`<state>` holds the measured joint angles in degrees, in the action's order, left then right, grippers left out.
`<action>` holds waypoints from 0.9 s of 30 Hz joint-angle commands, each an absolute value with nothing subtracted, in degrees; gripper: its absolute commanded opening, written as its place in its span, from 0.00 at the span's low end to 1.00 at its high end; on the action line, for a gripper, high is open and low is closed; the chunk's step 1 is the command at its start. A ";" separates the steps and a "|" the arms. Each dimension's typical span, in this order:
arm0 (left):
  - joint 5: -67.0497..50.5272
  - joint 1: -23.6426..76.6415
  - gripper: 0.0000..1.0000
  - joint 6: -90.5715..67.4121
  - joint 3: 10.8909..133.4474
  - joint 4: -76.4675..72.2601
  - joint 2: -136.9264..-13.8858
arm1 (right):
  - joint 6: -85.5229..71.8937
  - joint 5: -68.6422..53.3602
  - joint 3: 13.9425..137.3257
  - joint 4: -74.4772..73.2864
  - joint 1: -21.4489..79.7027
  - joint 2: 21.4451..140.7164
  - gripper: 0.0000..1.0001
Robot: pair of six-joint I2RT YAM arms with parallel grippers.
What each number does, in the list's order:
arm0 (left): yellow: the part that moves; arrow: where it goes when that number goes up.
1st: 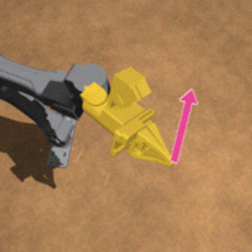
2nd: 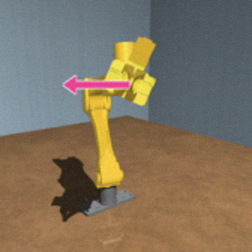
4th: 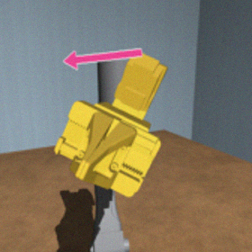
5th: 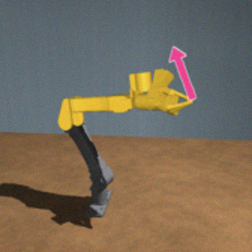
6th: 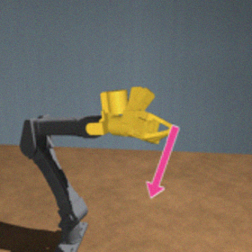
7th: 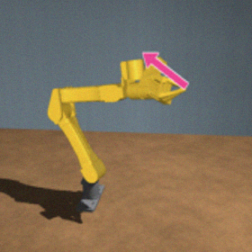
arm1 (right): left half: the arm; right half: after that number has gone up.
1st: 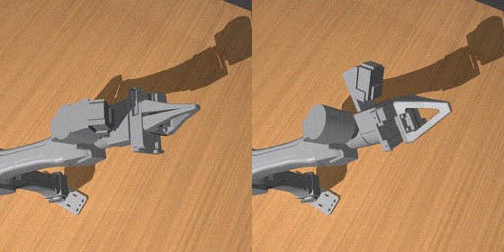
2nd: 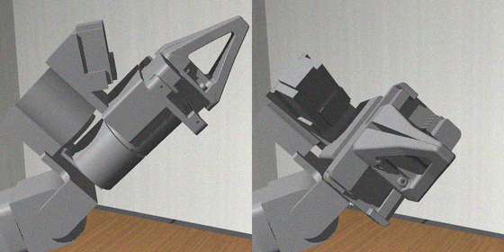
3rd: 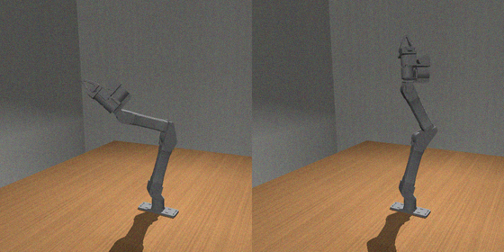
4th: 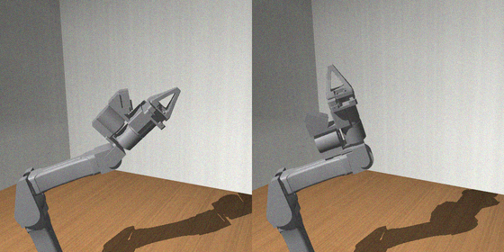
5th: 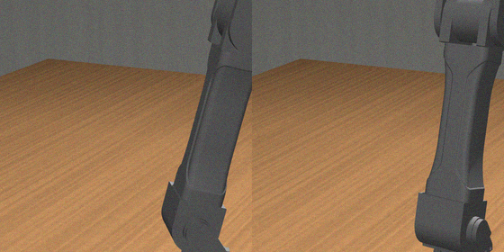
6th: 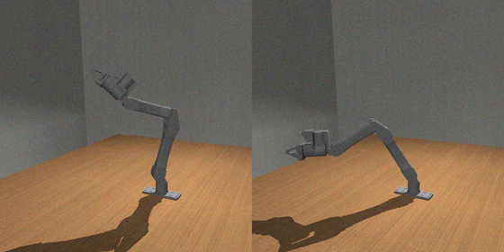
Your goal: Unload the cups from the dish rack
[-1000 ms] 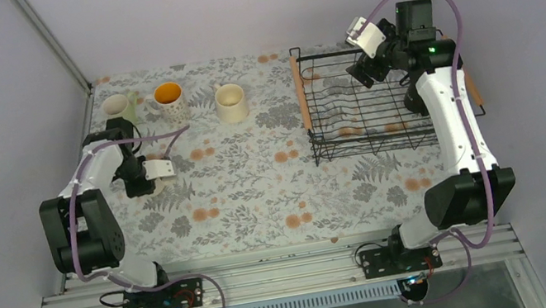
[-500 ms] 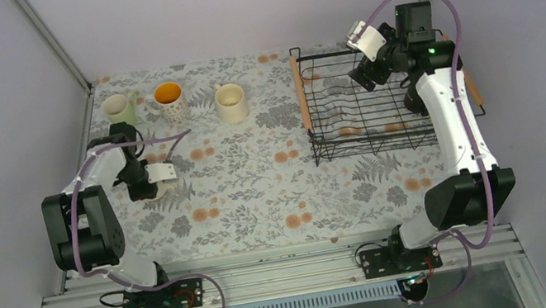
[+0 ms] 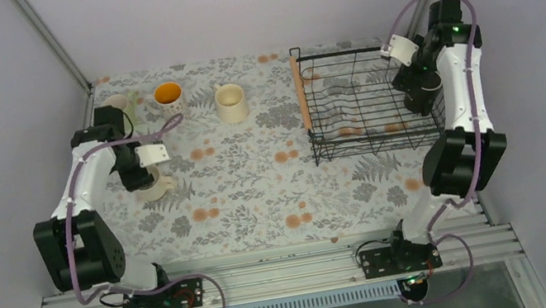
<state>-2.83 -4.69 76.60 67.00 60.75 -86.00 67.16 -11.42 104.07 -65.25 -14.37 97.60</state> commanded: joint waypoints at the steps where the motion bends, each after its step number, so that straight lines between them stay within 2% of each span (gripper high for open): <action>1: -6.42 -3.16 0.74 73.98 72.86 63.99 -82.33 | 67.12 -3.52 111.79 -71.69 -16.41 104.28 0.98; 4: -7.50 -0.82 0.75 69.42 77.02 64.17 -81.84 | 54.56 0.17 116.47 -73.73 -17.15 109.00 0.99; 7: -10.04 0.84 0.77 64.49 81.34 63.51 -82.80 | 47.97 1.95 110.03 -73.67 -17.18 109.10 0.92; 10: -12.04 2.48 0.77 60.04 86.03 63.65 -84.86 | 43.74 -1.90 106.46 -73.60 -17.85 109.47 0.85; 11: -12.15 2.99 0.77 58.71 87.82 63.66 -85.50 | 42.19 -3.14 105.88 -73.57 -18.13 109.83 0.87; 12: -12.02 3.52 0.77 57.41 89.52 63.57 -86.09 | 40.12 -4.17 105.84 -73.52 -18.44 110.33 0.98; 13: -11.77 4.04 0.77 56.37 91.54 63.46 -86.60 | 38.27 -5.48 105.94 -73.48 -18.80 110.71 1.00; 15: -10.62 4.88 0.78 54.14 93.94 62.34 -87.26 | 35.91 -7.55 104.91 -72.09 -19.37 110.27 1.00; 23: -5.52 9.55 0.80 45.83 99.40 61.04 -89.70 | 30.21 -1.23 93.36 -57.29 -20.17 106.15 1.00; 27: -2.56 12.99 0.80 42.59 100.89 61.20 -90.38 | 28.58 -2.53 95.39 -55.72 -22.63 107.91 1.00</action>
<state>-5.96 10.24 48.21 98.50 61.39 -89.06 32.27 -2.92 94.02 -61.69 -19.99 108.55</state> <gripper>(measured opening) 0.798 0.996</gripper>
